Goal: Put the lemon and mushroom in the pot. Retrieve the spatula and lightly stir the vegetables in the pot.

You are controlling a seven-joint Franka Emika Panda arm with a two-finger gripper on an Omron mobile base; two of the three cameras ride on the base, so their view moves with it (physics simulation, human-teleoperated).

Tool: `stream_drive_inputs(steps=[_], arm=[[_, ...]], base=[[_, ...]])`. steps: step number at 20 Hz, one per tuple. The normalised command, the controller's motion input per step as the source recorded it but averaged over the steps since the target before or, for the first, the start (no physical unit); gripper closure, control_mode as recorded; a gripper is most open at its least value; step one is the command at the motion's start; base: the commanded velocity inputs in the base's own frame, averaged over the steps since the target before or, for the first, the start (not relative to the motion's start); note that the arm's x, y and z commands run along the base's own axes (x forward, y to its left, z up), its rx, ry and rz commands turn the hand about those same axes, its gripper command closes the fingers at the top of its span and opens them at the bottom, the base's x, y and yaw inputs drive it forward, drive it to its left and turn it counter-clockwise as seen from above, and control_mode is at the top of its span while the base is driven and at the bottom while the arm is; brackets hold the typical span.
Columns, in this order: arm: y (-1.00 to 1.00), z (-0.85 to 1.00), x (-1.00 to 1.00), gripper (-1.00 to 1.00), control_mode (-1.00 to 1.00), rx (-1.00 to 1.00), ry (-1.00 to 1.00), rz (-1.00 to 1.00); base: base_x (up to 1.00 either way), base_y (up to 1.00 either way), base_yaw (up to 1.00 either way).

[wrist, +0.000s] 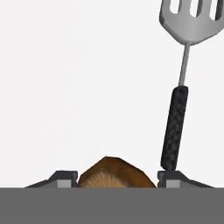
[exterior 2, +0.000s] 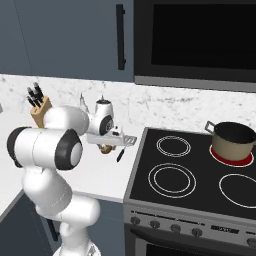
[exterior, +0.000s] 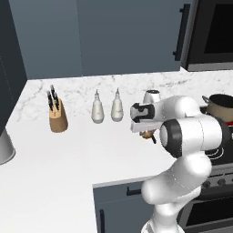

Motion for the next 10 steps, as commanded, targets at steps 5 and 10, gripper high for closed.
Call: stream_drive_inputs(steps=[5,10], arm=[[-0.13,1.0,-0.78,1.0,-1.0,0.08,-0.12,0.07],[-0.27,0.91,-0.94,1.0,-1.0,0.01,-0.12,0.04]], base=[[0.0,0.0,0.0],[0.0,0.0,0.0]])
